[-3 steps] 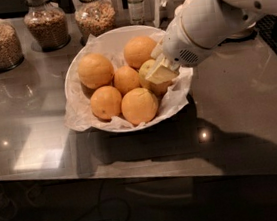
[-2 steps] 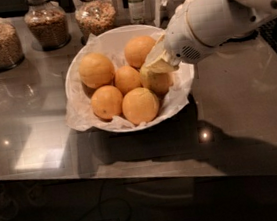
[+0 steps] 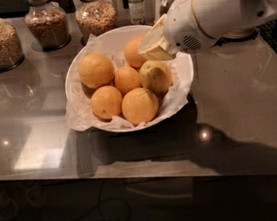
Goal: Pick orange from white bowl
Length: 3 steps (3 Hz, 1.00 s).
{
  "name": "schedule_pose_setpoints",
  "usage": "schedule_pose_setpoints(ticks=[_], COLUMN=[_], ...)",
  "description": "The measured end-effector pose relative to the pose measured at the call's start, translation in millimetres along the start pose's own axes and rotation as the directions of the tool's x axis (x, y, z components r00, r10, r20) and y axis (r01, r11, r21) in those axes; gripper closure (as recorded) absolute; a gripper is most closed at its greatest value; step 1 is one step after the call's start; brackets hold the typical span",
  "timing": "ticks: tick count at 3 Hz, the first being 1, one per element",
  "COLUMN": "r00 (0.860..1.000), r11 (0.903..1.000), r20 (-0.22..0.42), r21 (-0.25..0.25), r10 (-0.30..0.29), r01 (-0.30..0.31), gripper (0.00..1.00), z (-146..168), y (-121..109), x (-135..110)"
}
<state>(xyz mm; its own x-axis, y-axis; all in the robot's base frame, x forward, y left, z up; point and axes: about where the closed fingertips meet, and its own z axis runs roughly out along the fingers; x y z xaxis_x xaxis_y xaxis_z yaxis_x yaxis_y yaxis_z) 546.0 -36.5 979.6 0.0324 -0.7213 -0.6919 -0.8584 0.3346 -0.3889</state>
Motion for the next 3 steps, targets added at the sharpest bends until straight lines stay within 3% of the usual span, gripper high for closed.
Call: schedule_pose_setpoints(ticks=[1,2,3], r00=[0.999,0.991,0.969], r11=[0.9994,0.9972,0.9926], r20=[-0.025,-0.111,-0.218], r21=[0.002,-0.019,-0.069], r10=[-0.035,-0.074,-0.112], r01=[0.035,0.073,0.1], gripper=[0.81,0.58,0.41], z=[-4.7,-6.9,-3.3], y=[-6.1,-12.8,-16.0], x=[-7.8,-10.7,-5.6])
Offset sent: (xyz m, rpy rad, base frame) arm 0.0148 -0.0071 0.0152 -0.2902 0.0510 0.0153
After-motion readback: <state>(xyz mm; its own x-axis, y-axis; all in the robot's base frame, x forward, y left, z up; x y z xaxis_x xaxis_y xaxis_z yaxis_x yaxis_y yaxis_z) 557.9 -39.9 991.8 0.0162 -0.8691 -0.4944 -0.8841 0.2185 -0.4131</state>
